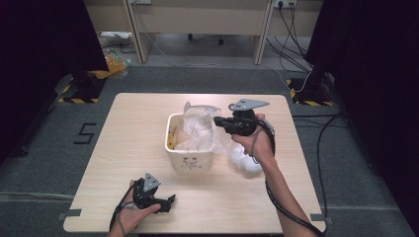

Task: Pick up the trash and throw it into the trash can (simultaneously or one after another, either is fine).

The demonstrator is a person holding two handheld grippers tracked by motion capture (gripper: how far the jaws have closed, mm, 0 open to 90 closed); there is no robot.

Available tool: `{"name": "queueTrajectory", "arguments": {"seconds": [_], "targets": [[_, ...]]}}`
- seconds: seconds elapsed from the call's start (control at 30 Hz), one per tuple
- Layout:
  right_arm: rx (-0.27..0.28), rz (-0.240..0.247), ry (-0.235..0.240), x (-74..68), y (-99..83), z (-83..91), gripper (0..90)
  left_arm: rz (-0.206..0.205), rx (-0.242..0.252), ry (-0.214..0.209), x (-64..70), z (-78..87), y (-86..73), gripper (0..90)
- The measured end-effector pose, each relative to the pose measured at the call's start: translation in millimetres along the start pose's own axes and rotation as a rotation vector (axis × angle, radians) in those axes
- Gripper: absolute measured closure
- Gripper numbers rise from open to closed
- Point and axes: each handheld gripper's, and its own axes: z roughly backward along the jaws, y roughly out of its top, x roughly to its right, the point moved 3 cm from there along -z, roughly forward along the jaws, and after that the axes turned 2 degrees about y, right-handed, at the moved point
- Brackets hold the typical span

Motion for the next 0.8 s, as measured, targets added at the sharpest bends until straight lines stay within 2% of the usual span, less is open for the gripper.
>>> {"name": "queueTrajectory", "arguments": {"seconds": [0.27, 0.43, 0.57, 0.8], "targets": [[-0.086, 0.037, -0.009, -6.1, 6.9, -39.3, 90.0, -0.001, 0.000, 0.000, -0.1, 0.4, -0.2, 0.0], [-0.121, 0.040, 0.013, -9.8, 5.4, -55.2, 90.0, -0.002, -0.001, 0.000, -0.2, 0.4, -0.3, 0.0], [-0.143, 0.020, 0.045, -11.8, 0.8, -66.9, 90.0, -0.001, 0.000, 0.000, -0.1, 0.4, -0.3, 0.0], [-0.211, 0.016, 0.088, -13.0, -8.0, -82.5, 89.9, -0.001, 0.000, 0.000, -0.1, 0.4, -0.3, 0.0]]}}
